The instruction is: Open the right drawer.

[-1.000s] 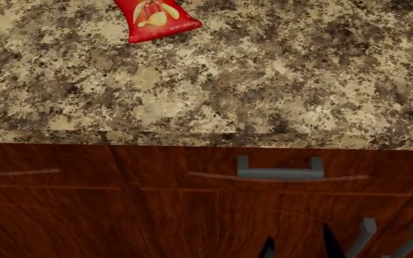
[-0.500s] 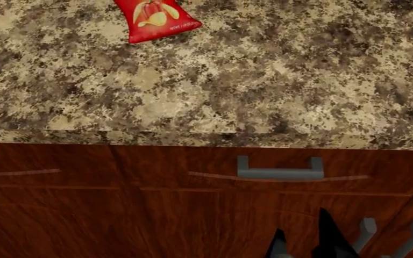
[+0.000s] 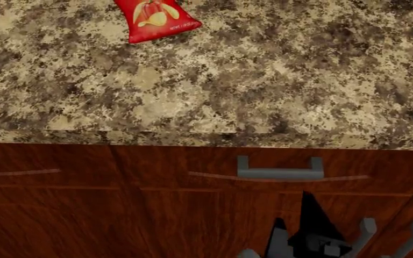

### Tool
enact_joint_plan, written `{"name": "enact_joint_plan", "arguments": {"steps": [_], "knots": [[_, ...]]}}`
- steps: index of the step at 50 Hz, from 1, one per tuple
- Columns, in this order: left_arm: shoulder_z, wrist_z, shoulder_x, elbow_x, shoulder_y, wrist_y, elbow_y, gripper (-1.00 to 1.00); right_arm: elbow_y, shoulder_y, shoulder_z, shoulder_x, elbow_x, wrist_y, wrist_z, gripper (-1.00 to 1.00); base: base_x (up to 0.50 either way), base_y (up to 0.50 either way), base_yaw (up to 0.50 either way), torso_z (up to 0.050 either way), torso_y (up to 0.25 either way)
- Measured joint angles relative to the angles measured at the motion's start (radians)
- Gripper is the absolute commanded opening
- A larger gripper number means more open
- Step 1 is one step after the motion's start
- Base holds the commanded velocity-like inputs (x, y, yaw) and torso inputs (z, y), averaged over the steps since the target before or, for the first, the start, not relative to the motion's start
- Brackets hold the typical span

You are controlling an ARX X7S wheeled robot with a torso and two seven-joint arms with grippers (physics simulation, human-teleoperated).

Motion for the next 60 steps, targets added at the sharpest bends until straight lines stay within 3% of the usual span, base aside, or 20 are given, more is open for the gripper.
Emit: {"name": "enact_joint_plan", "arguments": {"steps": [22,60], "knots": [[0.008,-0.005,-0.003,-0.003,-0.004,0.005,-0.006,1.0,0.212,0.145,-0.139,-0.006,-0.186,0.033,-0.013,1.0,0.0,0.0,0.0,0.0,0.0],[0.022,-0.016,-0.008,-0.004,-0.01,0.013,-0.018,1.0,0.65,0.33,-0.191,-0.108,-0.152,-0.109,0.088,1.0,0.0,0.0,0.0,0.0,0.0]]}}
